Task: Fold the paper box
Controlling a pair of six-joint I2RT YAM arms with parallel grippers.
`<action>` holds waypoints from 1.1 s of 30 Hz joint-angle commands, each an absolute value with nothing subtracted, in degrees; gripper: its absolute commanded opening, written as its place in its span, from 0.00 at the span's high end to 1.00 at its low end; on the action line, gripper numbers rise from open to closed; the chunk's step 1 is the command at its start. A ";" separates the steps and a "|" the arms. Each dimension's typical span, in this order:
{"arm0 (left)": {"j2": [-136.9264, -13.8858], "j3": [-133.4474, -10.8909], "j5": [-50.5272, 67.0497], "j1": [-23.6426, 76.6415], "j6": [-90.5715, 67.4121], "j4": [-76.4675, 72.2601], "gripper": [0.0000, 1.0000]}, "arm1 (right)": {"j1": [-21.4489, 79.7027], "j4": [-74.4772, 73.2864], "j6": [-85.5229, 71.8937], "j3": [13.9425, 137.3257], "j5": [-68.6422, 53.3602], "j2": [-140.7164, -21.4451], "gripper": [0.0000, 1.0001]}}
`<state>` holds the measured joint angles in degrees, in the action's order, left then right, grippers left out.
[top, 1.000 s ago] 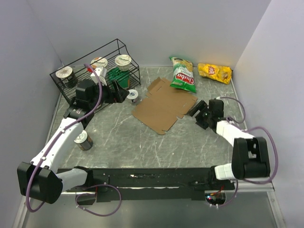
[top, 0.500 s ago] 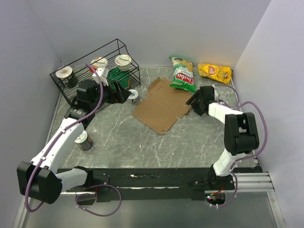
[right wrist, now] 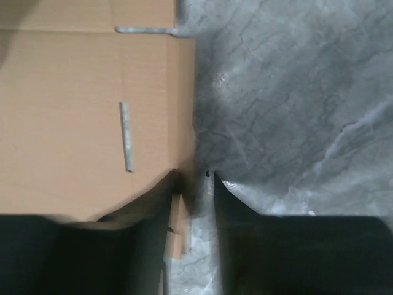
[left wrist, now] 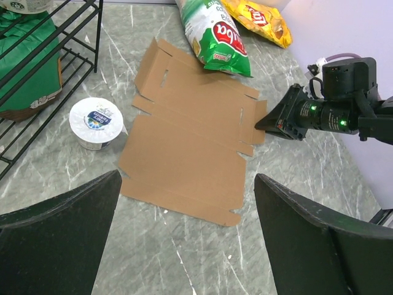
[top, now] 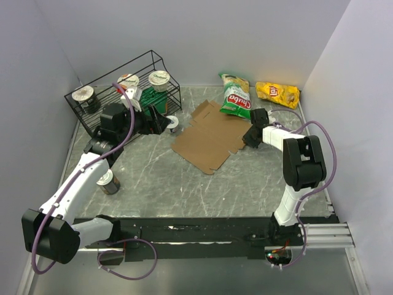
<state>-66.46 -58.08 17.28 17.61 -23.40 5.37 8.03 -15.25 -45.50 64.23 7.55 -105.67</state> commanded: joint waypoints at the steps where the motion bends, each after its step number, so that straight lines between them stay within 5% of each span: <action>1: -64.34 -59.50 16.97 17.93 -22.41 4.04 0.04 | 8.53 -15.21 -45.18 65.57 9.93 -105.03 0.88; 3: -64.34 -59.50 16.18 17.93 -22.06 4.30 0.04 | 8.52 -14.33 -43.95 65.30 9.41 -103.81 1.00; 16: -66.88 -58.89 24.06 17.93 -23.81 1.85 0.04 | 10.02 -18.63 -29.19 52.75 10.38 -73.61 1.00; 25: -67.85 -59.33 31.98 16.61 -24.26 0.36 0.04 | 10.02 -8.01 -21.10 41.48 -11.32 -46.70 1.00; 33: -68.11 -59.15 36.75 9.85 -23.65 -0.36 0.04 | 10.02 -9.67 -19.95 47.02 -22.23 -41.57 1.00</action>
